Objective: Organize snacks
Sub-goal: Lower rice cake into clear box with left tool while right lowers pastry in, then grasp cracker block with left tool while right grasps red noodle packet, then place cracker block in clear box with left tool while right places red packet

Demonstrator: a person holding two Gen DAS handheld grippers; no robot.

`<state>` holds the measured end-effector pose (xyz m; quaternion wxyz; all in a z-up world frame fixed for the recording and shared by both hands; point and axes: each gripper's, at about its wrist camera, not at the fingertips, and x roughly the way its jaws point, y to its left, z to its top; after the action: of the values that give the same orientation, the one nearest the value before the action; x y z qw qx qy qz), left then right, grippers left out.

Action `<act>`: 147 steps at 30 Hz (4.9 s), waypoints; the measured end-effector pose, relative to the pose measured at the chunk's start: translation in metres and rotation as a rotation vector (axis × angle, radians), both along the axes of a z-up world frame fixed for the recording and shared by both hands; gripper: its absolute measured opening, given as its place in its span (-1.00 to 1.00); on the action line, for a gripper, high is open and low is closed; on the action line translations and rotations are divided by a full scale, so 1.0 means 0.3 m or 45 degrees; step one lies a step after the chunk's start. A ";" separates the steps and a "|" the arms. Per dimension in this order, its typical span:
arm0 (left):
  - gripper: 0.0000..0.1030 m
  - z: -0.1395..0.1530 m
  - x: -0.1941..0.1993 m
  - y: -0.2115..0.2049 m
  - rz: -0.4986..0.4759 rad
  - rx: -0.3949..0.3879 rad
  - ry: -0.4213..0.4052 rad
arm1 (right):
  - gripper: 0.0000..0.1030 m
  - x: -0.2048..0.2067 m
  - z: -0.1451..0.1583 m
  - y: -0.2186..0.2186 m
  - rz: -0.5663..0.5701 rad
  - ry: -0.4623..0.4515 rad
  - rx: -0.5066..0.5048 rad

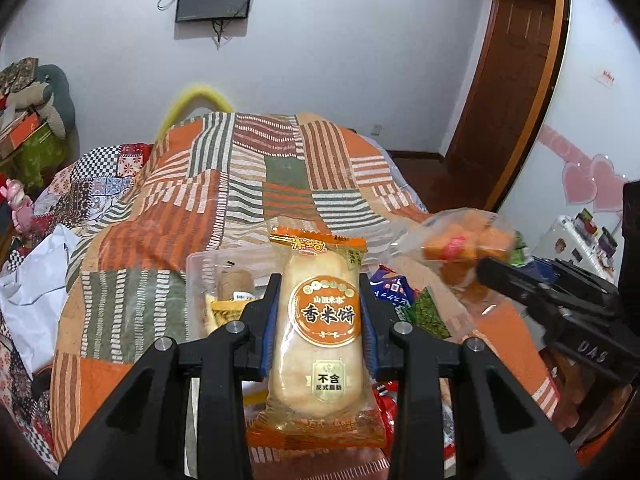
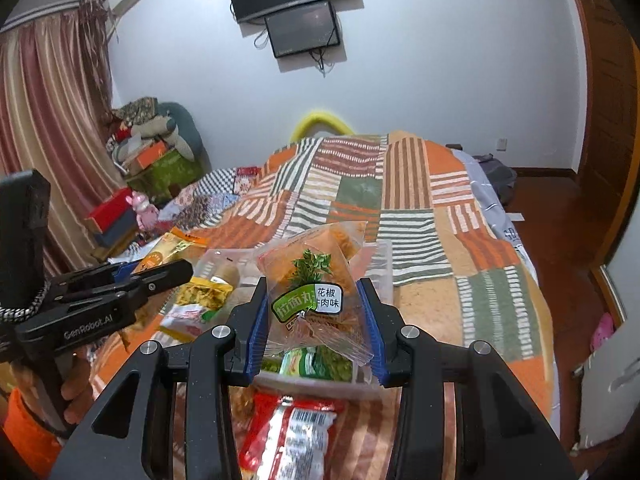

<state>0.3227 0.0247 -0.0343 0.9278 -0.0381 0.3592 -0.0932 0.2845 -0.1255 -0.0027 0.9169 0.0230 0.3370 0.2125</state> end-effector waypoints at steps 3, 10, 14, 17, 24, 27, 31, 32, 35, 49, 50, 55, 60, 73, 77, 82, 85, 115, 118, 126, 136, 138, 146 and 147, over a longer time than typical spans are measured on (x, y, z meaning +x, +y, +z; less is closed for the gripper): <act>-0.34 -0.025 0.038 -0.014 -0.002 0.022 0.017 | -0.26 0.036 -0.038 0.023 0.000 0.034 -0.025; -0.34 -0.096 0.150 -0.026 0.007 0.014 0.097 | -0.25 0.108 -0.099 0.043 -0.005 0.100 -0.045; -0.34 -0.132 0.204 -0.026 0.021 0.009 0.137 | -0.25 0.144 -0.126 0.056 -0.003 0.128 -0.060; -0.34 -0.153 0.231 -0.020 0.050 0.001 0.153 | -0.24 0.163 -0.143 0.059 -0.005 0.134 -0.079; -0.19 -0.181 0.247 -0.017 0.048 -0.012 0.181 | -0.09 0.174 -0.152 0.062 0.012 0.148 -0.065; 0.06 -0.169 0.231 -0.018 0.049 -0.007 0.164 | -0.08 0.163 -0.137 0.064 0.014 0.144 -0.075; 0.16 -0.138 0.193 -0.005 0.046 -0.013 0.135 | 0.08 0.146 -0.115 0.054 0.012 0.126 -0.071; 0.18 -0.127 0.178 0.000 0.046 -0.018 0.127 | 0.09 0.135 -0.106 0.050 0.013 0.118 -0.072; 0.23 -0.099 0.136 0.010 0.044 -0.014 0.105 | 0.12 0.110 -0.093 0.042 0.019 0.102 -0.091; 0.71 -0.084 -0.121 0.091 0.064 0.054 0.091 | 0.64 -0.072 -0.105 -0.022 0.015 0.125 -0.139; 0.72 -0.095 -0.138 0.098 0.068 0.053 0.102 | 0.65 -0.080 -0.115 -0.022 0.021 0.140 -0.139; 0.72 -0.160 -0.190 0.109 0.059 0.070 0.160 | 0.66 -0.124 -0.167 -0.017 0.035 0.208 -0.138; 0.72 -0.238 -0.219 0.101 0.039 0.117 0.218 | 0.69 -0.143 -0.240 -0.003 0.059 0.294 -0.145; 0.72 -0.336 -0.233 0.067 0.026 0.082 0.290 | 0.69 -0.122 -0.353 0.119 0.134 0.428 -0.228; 0.72 -0.347 -0.212 0.058 0.020 0.043 0.310 | 0.64 -0.148 -0.358 0.112 0.158 0.387 -0.263; 0.72 -0.383 -0.176 0.021 -0.004 0.038 0.346 | 0.35 -0.175 -0.354 0.054 0.168 0.352 -0.273; 0.72 -0.403 -0.161 -0.003 -0.024 0.044 0.351 | 0.26 -0.185 -0.351 -0.003 0.139 0.344 -0.260; 0.53 -0.284 -0.230 -0.007 -0.048 -0.024 0.244 | 0.24 -0.223 -0.182 -0.168 -0.038 0.200 -0.110; 0.53 -0.231 -0.228 -0.006 -0.048 -0.035 0.199 | 0.24 -0.206 -0.151 -0.168 -0.046 0.166 -0.091; 0.53 -0.089 -0.202 -0.004 -0.030 -0.030 0.072 | 0.24 -0.138 -0.076 -0.128 -0.045 0.074 -0.053; 0.53 -0.052 -0.036 0.003 0.028 -0.010 0.046 | 0.24 -0.014 -0.082 -0.050 -0.020 0.059 -0.030; 0.53 -0.062 0.001 0.004 0.033 0.001 0.057 | 0.24 0.015 -0.097 -0.031 -0.016 0.075 -0.029; 0.53 -0.134 0.121 0.010 0.043 -0.025 0.132 | 0.24 0.111 -0.169 0.022 0.002 0.160 -0.028; 0.53 -0.143 0.131 0.007 0.035 -0.027 0.143 | 0.24 0.113 -0.172 0.027 0.001 0.155 -0.039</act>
<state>0.3620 0.0268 -0.0773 0.9069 -0.0582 0.4092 -0.0820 0.3184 -0.1172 -0.0544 0.8949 0.0217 0.3952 0.2061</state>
